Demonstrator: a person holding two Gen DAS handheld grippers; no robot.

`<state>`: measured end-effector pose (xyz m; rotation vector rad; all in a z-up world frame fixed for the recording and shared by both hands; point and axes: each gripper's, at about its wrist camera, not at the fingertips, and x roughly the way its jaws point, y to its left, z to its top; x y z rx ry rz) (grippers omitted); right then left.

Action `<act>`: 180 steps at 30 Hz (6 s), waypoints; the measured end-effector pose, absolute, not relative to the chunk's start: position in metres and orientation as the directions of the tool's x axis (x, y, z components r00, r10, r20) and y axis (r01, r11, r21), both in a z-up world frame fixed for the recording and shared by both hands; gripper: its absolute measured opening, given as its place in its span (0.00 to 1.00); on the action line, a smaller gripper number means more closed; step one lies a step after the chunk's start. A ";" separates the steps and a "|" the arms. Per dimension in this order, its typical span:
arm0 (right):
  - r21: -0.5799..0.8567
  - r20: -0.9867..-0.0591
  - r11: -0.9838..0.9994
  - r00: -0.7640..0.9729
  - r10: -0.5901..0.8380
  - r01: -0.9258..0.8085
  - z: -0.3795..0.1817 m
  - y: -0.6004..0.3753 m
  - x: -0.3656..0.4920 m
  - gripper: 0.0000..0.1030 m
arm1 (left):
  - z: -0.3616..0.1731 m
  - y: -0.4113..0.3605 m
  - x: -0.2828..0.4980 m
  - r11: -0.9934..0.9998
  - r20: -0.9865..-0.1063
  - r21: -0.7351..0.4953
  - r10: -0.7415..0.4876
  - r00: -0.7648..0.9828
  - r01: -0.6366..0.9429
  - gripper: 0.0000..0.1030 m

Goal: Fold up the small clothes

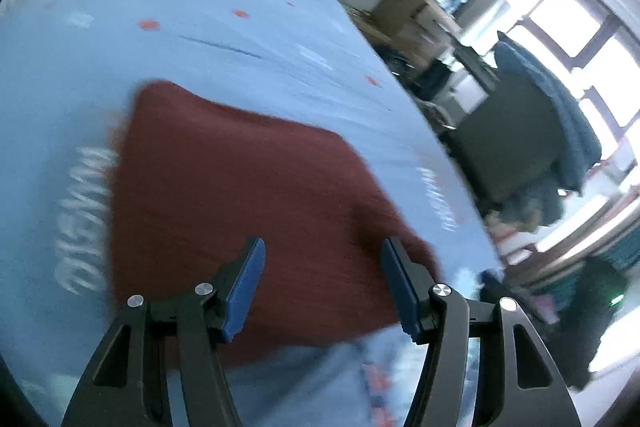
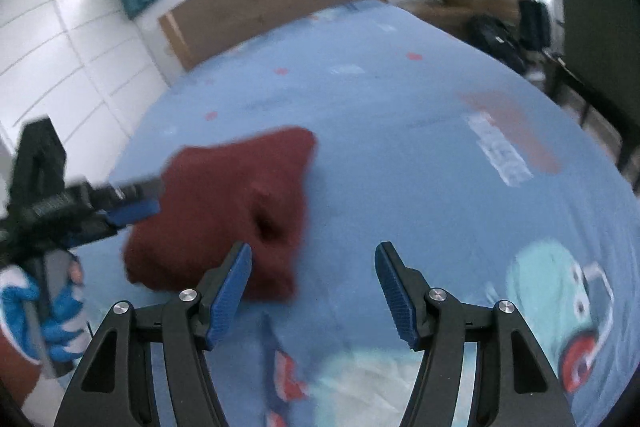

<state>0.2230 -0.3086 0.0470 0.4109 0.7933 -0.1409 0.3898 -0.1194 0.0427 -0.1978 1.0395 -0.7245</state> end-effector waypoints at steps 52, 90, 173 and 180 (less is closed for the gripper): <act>0.242 -0.847 0.945 0.523 0.096 0.218 -0.040 -0.290 0.306 0.66 | -0.020 -0.055 0.362 0.805 -0.828 -0.265 -0.472 0.304 0.531 0.55; 0.762 -0.495 0.644 0.585 0.643 -0.064 -0.023 -0.254 0.361 0.43 | 0.031 0.083 0.445 0.638 -0.595 -0.668 -0.767 0.241 0.383 0.43; 0.218 -0.773 0.939 0.634 -0.002 0.267 0.068 -0.131 0.144 0.70 | 0.088 0.094 0.186 0.982 -0.681 -0.027 -0.154 0.715 0.186 0.81; 0.175 -0.757 0.940 0.650 -0.063 0.294 0.072 -0.122 0.116 0.76 | 0.093 0.086 0.164 0.984 -0.643 0.029 -0.118 0.756 0.178 0.86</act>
